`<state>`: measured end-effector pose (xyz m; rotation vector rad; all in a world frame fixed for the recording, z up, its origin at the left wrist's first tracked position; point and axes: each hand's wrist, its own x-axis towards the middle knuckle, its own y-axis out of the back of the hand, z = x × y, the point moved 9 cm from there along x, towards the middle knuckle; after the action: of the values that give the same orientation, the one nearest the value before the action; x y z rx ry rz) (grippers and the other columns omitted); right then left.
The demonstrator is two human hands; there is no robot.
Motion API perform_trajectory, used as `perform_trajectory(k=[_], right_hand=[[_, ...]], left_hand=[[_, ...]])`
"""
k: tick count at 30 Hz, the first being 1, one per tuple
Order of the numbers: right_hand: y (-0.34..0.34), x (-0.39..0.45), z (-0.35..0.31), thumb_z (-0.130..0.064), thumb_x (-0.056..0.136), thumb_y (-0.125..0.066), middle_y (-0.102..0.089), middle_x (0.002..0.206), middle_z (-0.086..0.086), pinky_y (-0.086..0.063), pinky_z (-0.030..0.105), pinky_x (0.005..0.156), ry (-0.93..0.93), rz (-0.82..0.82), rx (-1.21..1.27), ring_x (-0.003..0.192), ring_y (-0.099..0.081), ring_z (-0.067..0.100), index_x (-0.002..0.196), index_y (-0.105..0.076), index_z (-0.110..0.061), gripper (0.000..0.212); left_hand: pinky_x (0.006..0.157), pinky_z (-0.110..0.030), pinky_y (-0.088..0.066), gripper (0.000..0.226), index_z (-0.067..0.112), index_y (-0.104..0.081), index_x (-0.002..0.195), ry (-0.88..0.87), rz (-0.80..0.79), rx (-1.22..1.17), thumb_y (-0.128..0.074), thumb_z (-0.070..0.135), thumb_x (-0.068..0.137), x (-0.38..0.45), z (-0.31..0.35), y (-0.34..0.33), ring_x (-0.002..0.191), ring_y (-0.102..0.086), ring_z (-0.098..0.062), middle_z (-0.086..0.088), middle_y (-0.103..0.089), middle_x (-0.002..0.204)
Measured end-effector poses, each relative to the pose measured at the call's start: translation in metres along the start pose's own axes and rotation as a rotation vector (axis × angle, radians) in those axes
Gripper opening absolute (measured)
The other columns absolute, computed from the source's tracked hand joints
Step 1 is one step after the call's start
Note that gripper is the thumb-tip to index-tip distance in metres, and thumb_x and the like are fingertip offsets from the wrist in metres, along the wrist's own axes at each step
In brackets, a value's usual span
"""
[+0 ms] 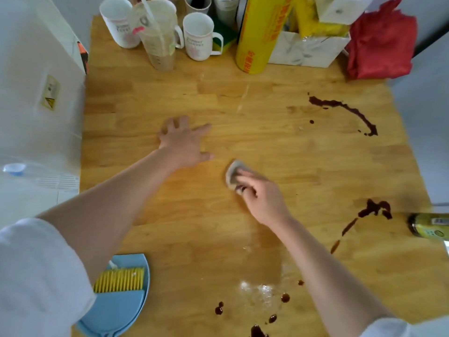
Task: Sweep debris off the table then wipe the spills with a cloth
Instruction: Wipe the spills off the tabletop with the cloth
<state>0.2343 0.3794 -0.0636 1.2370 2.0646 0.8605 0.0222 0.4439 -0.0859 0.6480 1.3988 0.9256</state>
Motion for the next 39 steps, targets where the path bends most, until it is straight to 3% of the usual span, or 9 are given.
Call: perform_trajectory(k=[3, 9, 14, 18, 22, 26, 30, 33, 39], right_hand=[[0.020, -0.011, 0.039, -0.006, 0.091, -0.055, -0.073, 0.116, -0.009, -0.041, 0.002, 0.059, -0.065, -0.127, 0.060, 0.068, -0.060, -0.015, 0.109, -0.077, -0.023, 0.033], [0.114, -0.027, 0.135, -0.015, 0.099, -0.047, -0.073, 0.091, 0.002, -0.058, 0.033, 0.049, -0.734, 0.506, 0.130, 0.059, -0.068, 0.012, 0.108, -0.066, -0.032, 0.027], [-0.036, -0.004, -0.038, -0.009, 0.092, -0.054, -0.065, 0.132, -0.006, -0.049, 0.026, 0.099, 0.043, -0.047, 0.089, 0.116, -0.062, 0.012, 0.121, -0.070, -0.024, 0.036], [-0.052, -0.037, -0.038, -0.014, 0.092, -0.055, -0.066, 0.129, -0.013, -0.037, -0.001, 0.083, 0.130, -0.346, 0.132, 0.112, -0.058, 0.000, 0.119, -0.073, -0.024, 0.034], [0.064, -0.049, 0.087, -0.010, 0.095, -0.055, -0.074, 0.074, -0.003, -0.048, 0.024, 0.044, -0.377, 0.147, 0.134, 0.047, -0.059, 0.003, 0.107, -0.076, -0.022, 0.027], [0.072, -0.054, 0.102, -0.012, 0.096, -0.048, -0.072, 0.078, 0.017, -0.056, 0.050, 0.052, -0.625, 0.411, 0.181, 0.055, -0.062, 0.032, 0.110, -0.072, -0.018, 0.029], [-0.040, -0.052, -0.023, -0.010, 0.090, -0.055, -0.070, 0.117, -0.016, -0.043, 0.008, 0.053, -0.058, -0.052, 0.119, 0.061, -0.061, -0.001, 0.105, -0.077, -0.025, 0.031], [-0.056, -0.076, -0.020, -0.014, 0.093, -0.054, -0.074, 0.098, -0.023, -0.035, 0.012, 0.040, -0.048, -0.287, 0.103, 0.041, -0.051, 0.002, 0.102, -0.072, -0.042, 0.035], [0.067, -0.103, 0.106, -0.012, 0.097, -0.047, -0.064, 0.056, -0.009, -0.038, 0.028, 0.028, -0.713, 0.438, 0.178, 0.031, -0.048, 0.007, 0.098, -0.072, -0.020, 0.026]], left_hand=[[0.113, -0.062, -0.022, 0.086, 0.056, -0.005, 0.150, 0.008, -0.001, 0.003, -0.052, 0.077, 0.081, -0.001, 0.000, -0.002, 0.144, -0.006, -0.045, -0.009, -0.001, 0.162], [0.116, -0.060, -0.019, 0.085, 0.056, -0.002, 0.150, -0.009, 0.019, 0.020, -0.047, 0.079, 0.082, -0.005, 0.000, -0.002, 0.146, -0.002, -0.043, -0.007, 0.000, 0.162], [0.116, -0.057, -0.021, 0.085, 0.058, -0.001, 0.149, 0.005, -0.014, 0.024, -0.045, 0.081, 0.080, -0.004, -0.002, -0.001, 0.147, -0.002, -0.041, -0.004, 0.001, 0.163], [0.121, -0.046, -0.013, 0.079, 0.042, -0.012, 0.156, -0.082, -0.011, 0.033, -0.048, 0.067, 0.090, -0.016, -0.003, 0.002, 0.150, -0.007, -0.035, -0.012, -0.009, 0.164], [0.115, -0.053, -0.030, 0.069, 0.045, -0.024, 0.152, -0.035, 0.014, -0.063, -0.058, 0.054, 0.092, -0.051, -0.030, -0.017, 0.147, -0.013, -0.040, -0.010, -0.009, 0.164], [0.107, -0.053, -0.040, 0.068, 0.048, -0.022, 0.151, 0.024, 0.026, -0.057, -0.058, 0.050, 0.093, -0.076, -0.035, -0.028, 0.142, -0.018, -0.041, -0.011, -0.011, 0.160], [0.104, -0.056, -0.041, 0.075, 0.049, -0.013, 0.153, 0.124, -0.035, -0.082, -0.059, 0.049, 0.093, -0.086, -0.031, -0.038, 0.142, -0.015, -0.044, -0.011, -0.005, 0.160], [0.110, -0.061, -0.032, 0.076, 0.048, -0.009, 0.154, 0.110, -0.052, -0.124, -0.057, 0.047, 0.095, -0.090, -0.030, -0.038, 0.146, -0.005, -0.045, -0.010, 0.003, 0.163], [0.116, -0.066, -0.013, 0.071, 0.046, -0.003, 0.154, 0.082, -0.017, -0.134, -0.049, 0.043, 0.100, -0.093, -0.028, -0.049, 0.148, 0.009, -0.045, -0.010, 0.015, 0.164]])
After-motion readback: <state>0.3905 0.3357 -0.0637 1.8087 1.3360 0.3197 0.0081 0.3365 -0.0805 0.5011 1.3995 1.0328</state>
